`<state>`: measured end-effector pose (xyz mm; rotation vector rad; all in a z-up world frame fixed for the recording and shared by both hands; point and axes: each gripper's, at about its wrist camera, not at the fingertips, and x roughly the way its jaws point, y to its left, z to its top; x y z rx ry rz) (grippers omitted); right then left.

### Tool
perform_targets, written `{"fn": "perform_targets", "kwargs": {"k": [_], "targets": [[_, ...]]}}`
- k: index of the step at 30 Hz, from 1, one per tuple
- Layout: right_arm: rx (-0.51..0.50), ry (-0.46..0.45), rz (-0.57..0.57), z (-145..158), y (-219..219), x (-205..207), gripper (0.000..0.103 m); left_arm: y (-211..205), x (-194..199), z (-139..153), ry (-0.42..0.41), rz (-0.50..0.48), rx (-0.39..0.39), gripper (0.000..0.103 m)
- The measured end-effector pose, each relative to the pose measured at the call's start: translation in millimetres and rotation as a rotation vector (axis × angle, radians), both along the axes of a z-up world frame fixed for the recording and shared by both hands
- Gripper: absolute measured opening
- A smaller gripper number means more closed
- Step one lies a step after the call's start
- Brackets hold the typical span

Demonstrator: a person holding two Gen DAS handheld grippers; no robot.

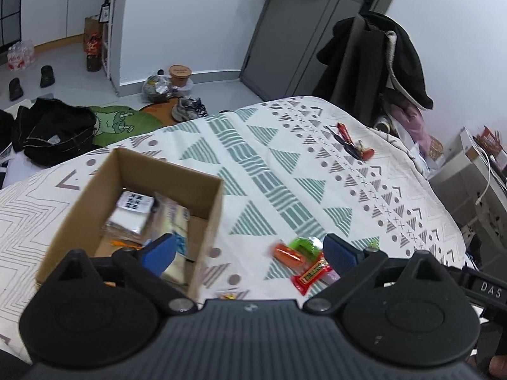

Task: Organize snacks
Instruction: 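Move both open grippers back from the box to the snack pile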

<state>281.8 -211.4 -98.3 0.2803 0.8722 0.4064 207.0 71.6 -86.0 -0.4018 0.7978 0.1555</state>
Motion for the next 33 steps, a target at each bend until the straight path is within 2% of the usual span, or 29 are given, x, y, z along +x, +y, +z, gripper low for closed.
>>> {"fn": "perform_targets", "kwargs": {"k": [6, 11, 16, 20, 25, 33], "targets": [[0.04, 0.039, -0.057, -21, -25, 7, 0.073, -27, 11, -7, -0.004, -0.027, 0.005, 0.097], [0.042, 0.073, -0.085, -39, -37, 17, 0.071, -46, 24, -20, 0.001, -0.054, 0.008, 0.094], [0.055, 0.119, -0.103, -58, -45, 30, 0.065, -59, 42, -40, 0.04, -0.061, -0.021, 0.08], [0.064, 0.136, -0.117, -71, -48, 42, 0.064, -64, 57, -56, 0.067, -0.055, -0.028, 0.075], [0.077, 0.161, -0.127, -87, -48, 57, 0.061, -65, 76, -79, 0.114, -0.049, -0.055, 0.063], [0.088, 0.192, -0.125, -111, -43, 78, 0.056, -68, 105, -116, 0.203, -0.061, -0.095, 0.06]]}}
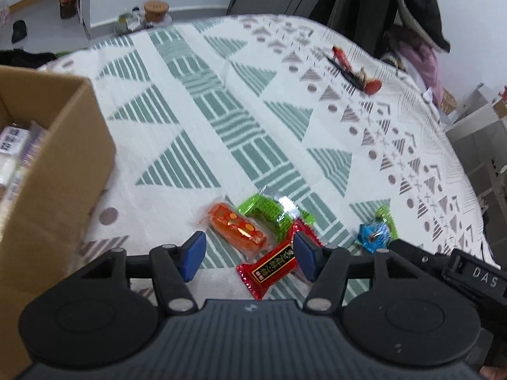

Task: Organize snacks
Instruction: 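Move both open grippers back from the box to the snack pile, then grasp the orange packet with the left gripper while the right gripper grasps the blue candy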

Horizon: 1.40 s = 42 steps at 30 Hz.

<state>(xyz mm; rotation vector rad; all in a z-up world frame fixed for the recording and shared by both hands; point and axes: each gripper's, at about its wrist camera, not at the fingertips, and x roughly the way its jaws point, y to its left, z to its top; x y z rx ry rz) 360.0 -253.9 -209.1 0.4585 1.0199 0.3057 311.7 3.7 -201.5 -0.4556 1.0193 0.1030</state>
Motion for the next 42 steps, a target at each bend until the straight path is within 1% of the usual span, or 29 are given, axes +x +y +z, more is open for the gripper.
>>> {"fn": "perform_targets", "kwargs": {"k": [6, 11, 13, 15, 18, 20, 21, 22, 23, 24, 25, 26, 29, 34, 42], "targets": [[0.0, 0.014, -0.006, -13, 1, 11, 0.056, 5, 15, -14, 0.019, 0.022, -0.012, 0.06], [-0.014, -0.01, 0.008, -18, 8, 17, 0.056, 12, 24, -20, 0.021, 0.044, -0.005, 0.06], [-0.019, -0.013, 0.016, -19, 10, 20, 0.056, 11, 27, -23, 0.026, 0.041, 0.002, 0.056], [-0.03, -0.023, 0.021, -20, 14, 22, 0.056, 12, 28, -25, 0.031, 0.044, 0.006, 0.056], [-0.049, -0.034, 0.029, -21, 17, 23, 0.056, 11, 31, -27, 0.035, 0.048, 0.029, 0.049], [-0.065, -0.041, 0.031, -21, 19, 24, 0.055, 11, 31, -28, 0.038, 0.056, 0.045, 0.038], [-0.074, -0.043, 0.029, -21, 20, 24, 0.051, 12, 31, -29, 0.043, 0.063, 0.06, 0.024], [-0.088, -0.046, 0.028, -21, 21, 24, 0.047, 14, 31, -29, 0.046, 0.069, 0.061, 0.021], [-0.103, -0.045, 0.027, -21, 21, 24, 0.038, 16, 30, -29, 0.044, 0.072, 0.052, 0.02], [-0.1, -0.044, 0.026, -21, 20, 24, 0.036, 17, 29, -28, 0.041, 0.067, 0.051, 0.019], [-0.095, -0.042, 0.023, -21, 18, 24, 0.034, 17, 28, -26, 0.038, 0.061, 0.059, 0.019], [-0.09, -0.038, 0.021, -21, 17, 24, 0.03, 16, 26, -25, 0.036, 0.056, 0.07, 0.019], [-0.073, -0.033, 0.016, -19, 14, 22, 0.029, 17, 21, -20, 0.028, 0.054, 0.053, 0.018], [-0.056, -0.059, 0.019, -7, 15, 15, 0.028, 17, 11, -6, 0.005, 0.056, 0.062, 0.018], [-0.032, -0.119, 0.048, 18, 26, 0, 0.028, 22, -7, 26, -0.051, 0.057, 0.077, 0.018]]}}
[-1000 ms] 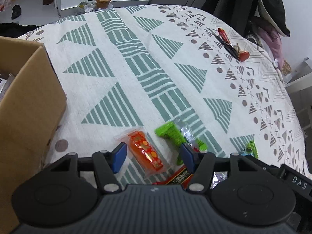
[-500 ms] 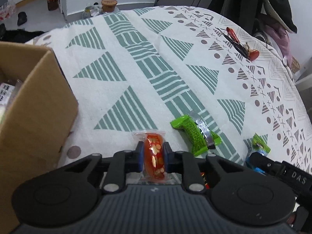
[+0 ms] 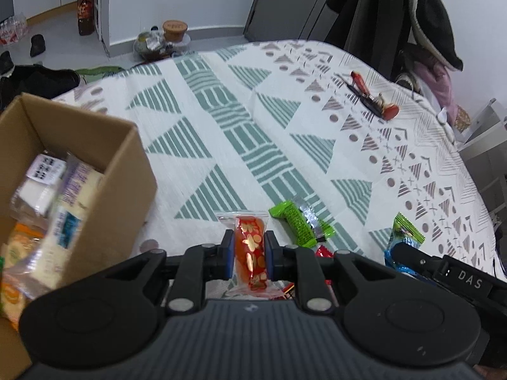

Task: Organize snacks
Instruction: 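Grasp the orange packet with the left gripper while the right gripper grasps the blue candy, then carry the orange packet into the box with the left gripper while the right gripper drops the blue candy in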

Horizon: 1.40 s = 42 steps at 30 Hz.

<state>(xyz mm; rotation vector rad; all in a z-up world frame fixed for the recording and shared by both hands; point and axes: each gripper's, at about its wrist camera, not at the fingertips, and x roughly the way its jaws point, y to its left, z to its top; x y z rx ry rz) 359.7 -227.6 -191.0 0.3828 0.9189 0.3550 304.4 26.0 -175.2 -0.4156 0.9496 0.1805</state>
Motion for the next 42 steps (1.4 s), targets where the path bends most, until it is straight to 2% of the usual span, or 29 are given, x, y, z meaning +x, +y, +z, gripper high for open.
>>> {"fn": "perform_targets", "kwargs": {"k": [14, 26, 33, 42], "targets": [[0.012, -0.056, 0.0, 36, 23, -32, 0.028, 18, -40, 42, -0.067, 0.0, -0.004, 0.017], [0.011, -0.144, 0.056, 72, 57, -72, 0.028, 43, -74, 71, -0.11, 0.025, 0.003, 0.017], [0.067, -0.133, 0.056, 75, 75, -89, 0.027, 59, -98, 88, -0.132, 0.055, 0.015, 0.017], [0.079, -0.158, 0.086, 84, 98, -107, 0.027, 82, -120, 101, -0.142, 0.087, 0.028, 0.017]]}}
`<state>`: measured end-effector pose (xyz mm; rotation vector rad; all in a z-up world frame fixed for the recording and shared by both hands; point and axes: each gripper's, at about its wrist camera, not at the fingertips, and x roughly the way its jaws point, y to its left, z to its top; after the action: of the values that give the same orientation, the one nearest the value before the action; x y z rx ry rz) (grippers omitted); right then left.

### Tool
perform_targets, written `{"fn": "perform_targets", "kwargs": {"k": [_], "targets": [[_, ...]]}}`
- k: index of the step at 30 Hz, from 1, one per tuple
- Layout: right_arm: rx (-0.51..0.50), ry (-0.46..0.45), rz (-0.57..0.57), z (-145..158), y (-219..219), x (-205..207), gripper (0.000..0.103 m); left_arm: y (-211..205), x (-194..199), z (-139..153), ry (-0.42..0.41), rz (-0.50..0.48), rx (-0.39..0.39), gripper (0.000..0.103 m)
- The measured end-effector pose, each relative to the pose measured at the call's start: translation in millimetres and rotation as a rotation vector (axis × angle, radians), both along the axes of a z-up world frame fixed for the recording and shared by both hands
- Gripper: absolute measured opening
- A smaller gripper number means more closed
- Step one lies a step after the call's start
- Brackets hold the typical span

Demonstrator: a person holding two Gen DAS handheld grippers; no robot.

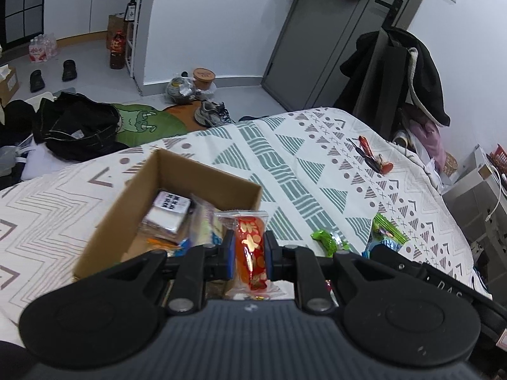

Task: Organize snacks
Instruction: 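Carry the orange packet into the box with the left gripper while the right gripper drops the blue candy in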

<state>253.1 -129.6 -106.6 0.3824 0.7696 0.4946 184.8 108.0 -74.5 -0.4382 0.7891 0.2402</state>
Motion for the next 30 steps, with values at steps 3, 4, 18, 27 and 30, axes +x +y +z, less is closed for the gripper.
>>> {"fn": "perform_targets", "kwargs": {"k": [3, 4, 18, 27, 30], "targets": [[0.001, 0.0, 0.005, 0, 5, -2, 0.027, 9, -6, 3, -0.005, 0.016, 0.003, 0.017], [0.003, 0.0, 0.009, 1, 7, -2, 0.027, 11, -6, 3, -0.006, 0.02, 0.002, 0.017], [0.023, 0.021, 0.062, -8, 47, -6, 0.027, 56, -11, -13, 0.026, 0.082, -0.023, 0.017], [0.013, 0.022, 0.103, -9, 74, -6, 0.027, 79, -8, -25, 0.013, 0.109, -0.053, 0.017], [0.013, 0.022, 0.112, -10, 82, -6, 0.027, 85, -8, -23, 0.01, 0.118, -0.053, 0.018]]}}
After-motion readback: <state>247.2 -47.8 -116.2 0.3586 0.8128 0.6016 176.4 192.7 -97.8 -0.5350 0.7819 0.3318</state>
